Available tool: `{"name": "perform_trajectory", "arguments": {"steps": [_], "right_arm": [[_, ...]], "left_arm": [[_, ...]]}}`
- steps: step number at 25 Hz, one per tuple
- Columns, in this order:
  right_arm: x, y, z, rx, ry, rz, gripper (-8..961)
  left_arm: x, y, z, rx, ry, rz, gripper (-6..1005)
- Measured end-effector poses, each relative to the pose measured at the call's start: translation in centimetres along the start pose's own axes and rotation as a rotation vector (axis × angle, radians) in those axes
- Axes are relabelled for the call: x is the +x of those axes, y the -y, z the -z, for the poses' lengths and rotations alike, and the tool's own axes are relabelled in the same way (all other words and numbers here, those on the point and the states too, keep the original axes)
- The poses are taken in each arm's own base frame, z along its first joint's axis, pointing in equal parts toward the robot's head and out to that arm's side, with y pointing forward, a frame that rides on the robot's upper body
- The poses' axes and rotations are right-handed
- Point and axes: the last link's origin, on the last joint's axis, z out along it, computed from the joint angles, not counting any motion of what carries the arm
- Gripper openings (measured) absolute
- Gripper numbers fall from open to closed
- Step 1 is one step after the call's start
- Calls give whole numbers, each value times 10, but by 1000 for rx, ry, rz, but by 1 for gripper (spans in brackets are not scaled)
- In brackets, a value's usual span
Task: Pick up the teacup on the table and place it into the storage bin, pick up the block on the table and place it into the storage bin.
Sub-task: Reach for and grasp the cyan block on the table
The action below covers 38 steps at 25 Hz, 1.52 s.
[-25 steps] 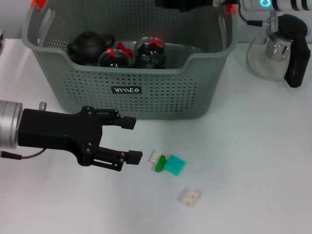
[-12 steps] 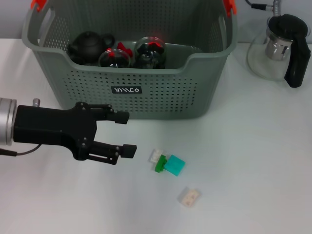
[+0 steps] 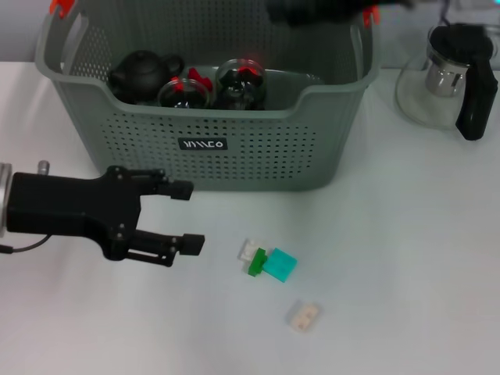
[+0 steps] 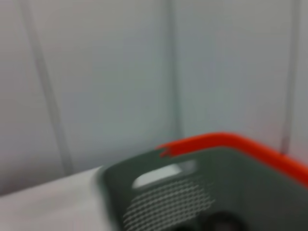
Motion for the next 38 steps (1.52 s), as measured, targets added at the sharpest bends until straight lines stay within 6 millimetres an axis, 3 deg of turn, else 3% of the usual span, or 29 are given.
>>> {"name": "perform_trajectory", "arguments": {"steps": [6,11,19,27,38], "right_arm": [[27,-31,30,-158,-147,26,946],[45,-47,28,-213,-292,-56,945],[48,-63,-8,-185,-482,-185,946],[47,-79,-51,-138,-686,-206,945],[59,-89,-92,-76,-812,-200,945]], "left_arm": [[-7,-1,4,6,23,-24,865],[-10,0,4,14,37,-26,865],[-18,-2,6,9,85,-66,861],[-34,-8,7,2,123,-128,861],[-48,-10,7,-7,199,-202,862]]}}
